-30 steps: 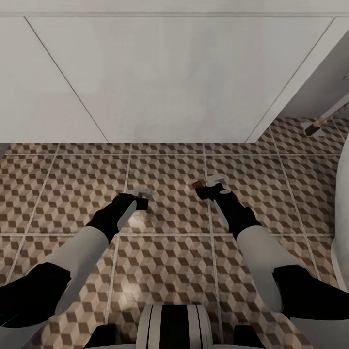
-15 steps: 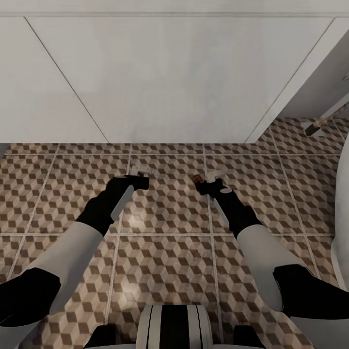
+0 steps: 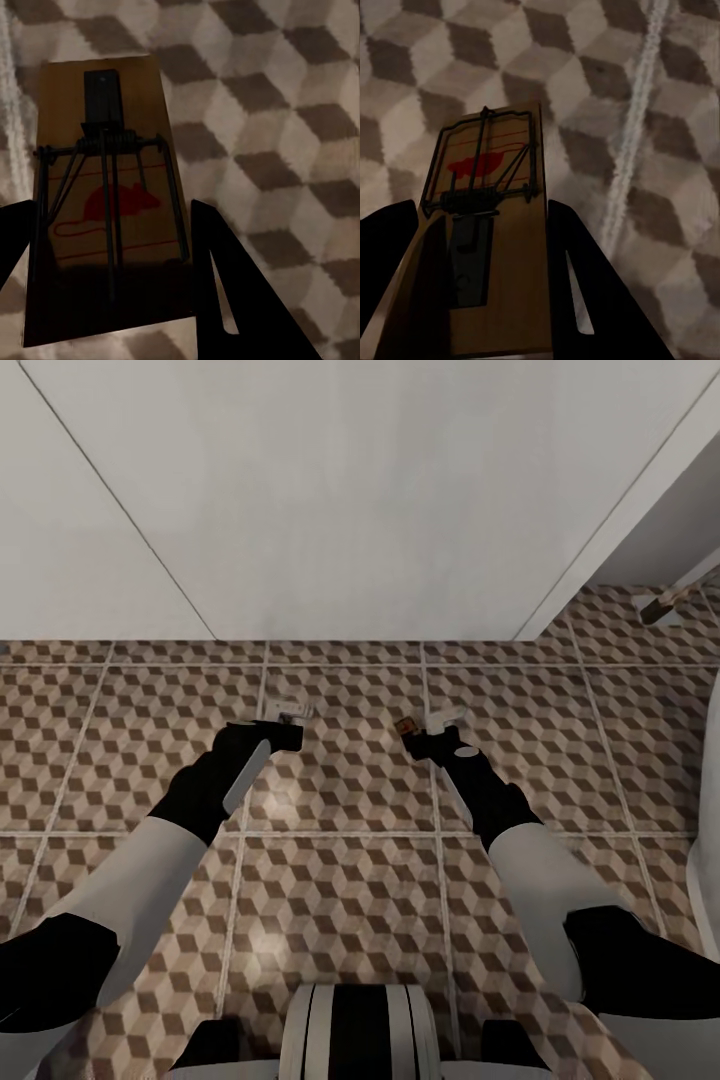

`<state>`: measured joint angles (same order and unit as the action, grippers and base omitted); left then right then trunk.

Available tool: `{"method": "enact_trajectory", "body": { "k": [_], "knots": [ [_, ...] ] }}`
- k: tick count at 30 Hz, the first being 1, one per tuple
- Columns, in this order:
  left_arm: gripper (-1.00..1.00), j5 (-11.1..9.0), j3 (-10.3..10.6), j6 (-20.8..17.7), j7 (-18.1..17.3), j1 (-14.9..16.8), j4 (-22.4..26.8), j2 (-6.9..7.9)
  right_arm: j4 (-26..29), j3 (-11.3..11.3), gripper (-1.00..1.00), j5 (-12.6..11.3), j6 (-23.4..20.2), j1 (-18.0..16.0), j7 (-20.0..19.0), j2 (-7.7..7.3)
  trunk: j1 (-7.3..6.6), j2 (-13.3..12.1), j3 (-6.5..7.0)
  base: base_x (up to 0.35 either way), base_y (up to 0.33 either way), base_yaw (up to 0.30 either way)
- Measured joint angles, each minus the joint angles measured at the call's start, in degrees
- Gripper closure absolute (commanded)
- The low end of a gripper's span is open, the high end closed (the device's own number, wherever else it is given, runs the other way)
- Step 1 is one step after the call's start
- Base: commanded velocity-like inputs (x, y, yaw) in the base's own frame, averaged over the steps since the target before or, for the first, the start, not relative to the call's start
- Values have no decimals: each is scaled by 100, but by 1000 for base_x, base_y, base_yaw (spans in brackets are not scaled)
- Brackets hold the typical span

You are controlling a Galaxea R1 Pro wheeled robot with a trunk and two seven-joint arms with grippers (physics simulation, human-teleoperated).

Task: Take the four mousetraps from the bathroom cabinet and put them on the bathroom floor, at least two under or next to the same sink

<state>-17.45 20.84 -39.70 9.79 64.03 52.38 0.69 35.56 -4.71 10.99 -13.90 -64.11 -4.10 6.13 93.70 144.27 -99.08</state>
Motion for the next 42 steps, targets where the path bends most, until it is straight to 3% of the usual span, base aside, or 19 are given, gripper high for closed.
{"method": "enact_trajectory", "body": {
  "k": [18, 24, 33, 42],
  "knots": [
    [100, 2, 0, 0, 0, 0, 8, 12, 31, -3, 100, 10, -8, 1, 50, -3, 46, 24, -415, 0, 0, 0],
    [100, 3, 0, 0, 0, 0, 9, 12, 432, -93, 100, 12, -29, 1, 67, 16, 62, 32, -589, 0, 0, 0],
    [100, 6, 0, 0, -1, 0, 49, 12, 747, -207, 100, 20, -45, 2, 72, 11, 69, 36, -590, 0, 0, 0],
    [100, 3, 3, -3, -2, -3, 664, 26, 1383, -212, 100, 21, -45, 4, 73, -14, 69, 37, -589, 0, 0, 0]
  ]
}}
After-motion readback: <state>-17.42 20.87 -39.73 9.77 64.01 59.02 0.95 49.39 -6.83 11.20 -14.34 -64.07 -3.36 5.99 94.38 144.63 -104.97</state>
